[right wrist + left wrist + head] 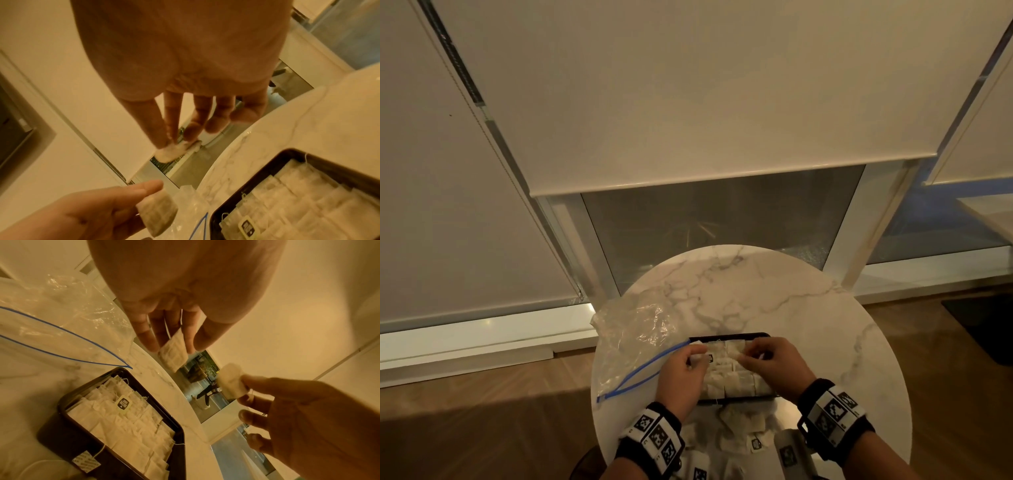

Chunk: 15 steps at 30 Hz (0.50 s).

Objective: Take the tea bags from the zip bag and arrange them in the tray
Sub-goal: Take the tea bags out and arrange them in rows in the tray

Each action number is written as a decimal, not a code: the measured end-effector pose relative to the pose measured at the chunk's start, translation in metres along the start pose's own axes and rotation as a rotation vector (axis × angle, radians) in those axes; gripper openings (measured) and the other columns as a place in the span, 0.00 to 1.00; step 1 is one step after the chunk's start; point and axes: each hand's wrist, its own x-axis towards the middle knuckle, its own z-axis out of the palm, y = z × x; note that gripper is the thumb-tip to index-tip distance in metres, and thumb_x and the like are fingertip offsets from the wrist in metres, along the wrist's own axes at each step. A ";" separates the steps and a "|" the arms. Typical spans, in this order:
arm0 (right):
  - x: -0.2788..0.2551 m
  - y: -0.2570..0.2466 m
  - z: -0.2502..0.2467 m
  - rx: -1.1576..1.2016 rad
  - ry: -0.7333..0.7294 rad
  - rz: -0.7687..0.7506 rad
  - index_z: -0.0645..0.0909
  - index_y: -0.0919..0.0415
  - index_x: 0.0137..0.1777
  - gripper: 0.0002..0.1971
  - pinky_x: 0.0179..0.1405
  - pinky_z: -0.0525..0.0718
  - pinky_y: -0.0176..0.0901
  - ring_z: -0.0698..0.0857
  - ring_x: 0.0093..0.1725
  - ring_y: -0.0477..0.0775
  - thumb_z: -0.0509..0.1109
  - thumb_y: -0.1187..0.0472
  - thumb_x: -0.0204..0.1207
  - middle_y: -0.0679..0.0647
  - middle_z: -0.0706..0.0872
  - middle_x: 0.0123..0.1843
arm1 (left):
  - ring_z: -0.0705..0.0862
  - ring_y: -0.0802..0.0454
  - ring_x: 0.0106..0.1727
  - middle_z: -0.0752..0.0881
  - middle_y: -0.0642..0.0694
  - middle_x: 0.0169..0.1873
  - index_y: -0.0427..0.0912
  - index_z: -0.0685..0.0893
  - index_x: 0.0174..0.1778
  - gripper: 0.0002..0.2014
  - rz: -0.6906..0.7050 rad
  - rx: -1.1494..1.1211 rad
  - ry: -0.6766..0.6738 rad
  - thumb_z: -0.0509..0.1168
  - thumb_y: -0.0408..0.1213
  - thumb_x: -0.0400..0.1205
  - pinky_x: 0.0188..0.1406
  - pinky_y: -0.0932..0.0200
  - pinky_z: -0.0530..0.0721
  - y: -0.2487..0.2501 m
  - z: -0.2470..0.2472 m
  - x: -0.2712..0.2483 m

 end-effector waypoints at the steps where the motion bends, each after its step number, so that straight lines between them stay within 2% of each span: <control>1: 0.001 0.000 0.002 -0.021 0.004 0.008 0.89 0.50 0.35 0.07 0.37 0.81 0.37 0.81 0.32 0.37 0.78 0.50 0.72 0.45 0.89 0.36 | 0.85 0.65 0.54 0.88 0.59 0.54 0.53 0.89 0.56 0.08 -0.019 -0.023 -0.002 0.67 0.38 0.85 0.56 0.65 0.84 0.000 -0.001 0.000; 5: 0.004 -0.007 0.010 -0.046 -0.108 -0.042 0.85 0.46 0.32 0.10 0.35 0.76 0.27 0.81 0.33 0.31 0.78 0.57 0.74 0.44 0.87 0.35 | 0.88 0.58 0.54 0.92 0.55 0.49 0.53 0.91 0.53 0.10 -0.067 -0.182 -0.045 0.64 0.44 0.87 0.62 0.53 0.86 0.005 -0.005 -0.006; 7: 0.004 -0.013 0.013 -0.073 -0.133 -0.077 0.83 0.43 0.30 0.13 0.35 0.75 0.26 0.80 0.34 0.31 0.78 0.58 0.73 0.43 0.85 0.34 | 0.88 0.61 0.52 0.92 0.57 0.46 0.51 0.92 0.52 0.11 -0.042 -0.222 -0.075 0.64 0.46 0.87 0.59 0.59 0.85 0.014 -0.009 -0.012; 9: 0.004 -0.016 0.013 -0.100 -0.161 -0.117 0.82 0.40 0.30 0.14 0.38 0.75 0.27 0.80 0.36 0.34 0.79 0.57 0.72 0.41 0.84 0.34 | 0.87 0.63 0.53 0.91 0.60 0.47 0.51 0.91 0.54 0.11 -0.003 -0.226 -0.143 0.65 0.48 0.86 0.57 0.65 0.83 0.018 -0.011 -0.016; 12: 0.007 -0.019 0.013 -0.109 -0.215 -0.178 0.82 0.37 0.31 0.14 0.38 0.76 0.29 0.79 0.37 0.36 0.79 0.57 0.72 0.41 0.84 0.36 | 0.86 0.61 0.58 0.90 0.59 0.54 0.56 0.90 0.58 0.22 0.101 -0.094 -0.220 0.69 0.64 0.75 0.62 0.57 0.84 0.013 -0.012 -0.015; 13: 0.008 -0.019 0.014 -0.117 -0.222 -0.189 0.83 0.38 0.31 0.13 0.38 0.77 0.30 0.79 0.36 0.38 0.79 0.56 0.72 0.41 0.84 0.37 | 0.87 0.61 0.58 0.90 0.59 0.54 0.57 0.90 0.58 0.22 0.129 -0.028 -0.240 0.70 0.64 0.74 0.62 0.53 0.85 0.013 -0.012 -0.015; 15: 0.010 -0.017 0.017 -0.122 -0.222 -0.193 0.84 0.40 0.32 0.11 0.37 0.79 0.35 0.80 0.36 0.41 0.78 0.56 0.73 0.42 0.86 0.38 | 0.89 0.59 0.54 0.92 0.57 0.50 0.55 0.92 0.55 0.13 0.157 0.014 -0.269 0.72 0.55 0.78 0.59 0.50 0.87 0.016 -0.012 -0.017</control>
